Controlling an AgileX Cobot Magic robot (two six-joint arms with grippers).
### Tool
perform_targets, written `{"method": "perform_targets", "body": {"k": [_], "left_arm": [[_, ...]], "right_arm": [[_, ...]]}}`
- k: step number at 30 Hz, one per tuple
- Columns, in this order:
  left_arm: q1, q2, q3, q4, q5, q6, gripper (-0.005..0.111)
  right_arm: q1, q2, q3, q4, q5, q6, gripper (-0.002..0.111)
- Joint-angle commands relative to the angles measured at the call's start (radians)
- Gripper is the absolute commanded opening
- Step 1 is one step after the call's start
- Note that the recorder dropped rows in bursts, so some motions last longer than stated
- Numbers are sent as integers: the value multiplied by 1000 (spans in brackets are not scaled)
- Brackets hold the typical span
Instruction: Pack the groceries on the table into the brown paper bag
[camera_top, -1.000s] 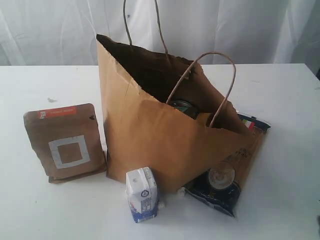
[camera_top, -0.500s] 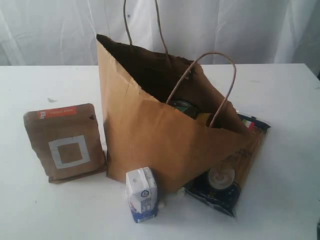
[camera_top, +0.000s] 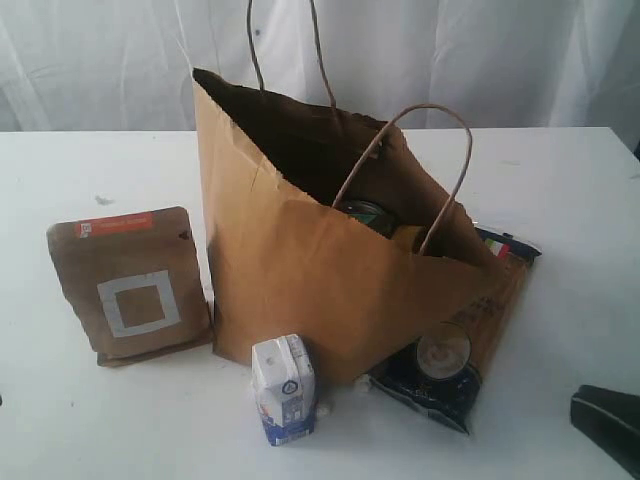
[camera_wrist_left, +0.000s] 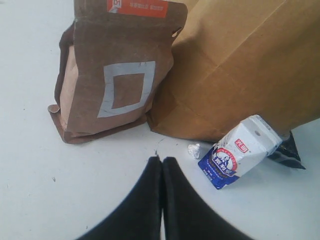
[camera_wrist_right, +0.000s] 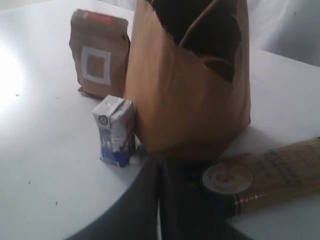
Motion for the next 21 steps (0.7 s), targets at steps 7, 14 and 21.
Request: {"method": "perform_targets", "body": {"k": [7, 14, 21], "left_arm": [[-3, -5, 2, 9, -8, -3, 1], [-3, -5, 2, 9, -8, -3, 1], [-3, -5, 2, 9, -8, -3, 1]], "right_arm": [[1, -9, 51, -11, -14, 18, 0], [1, -9, 51, -11, -14, 18, 0], [-46, -80, 51, -11, -7, 18, 0]]}}
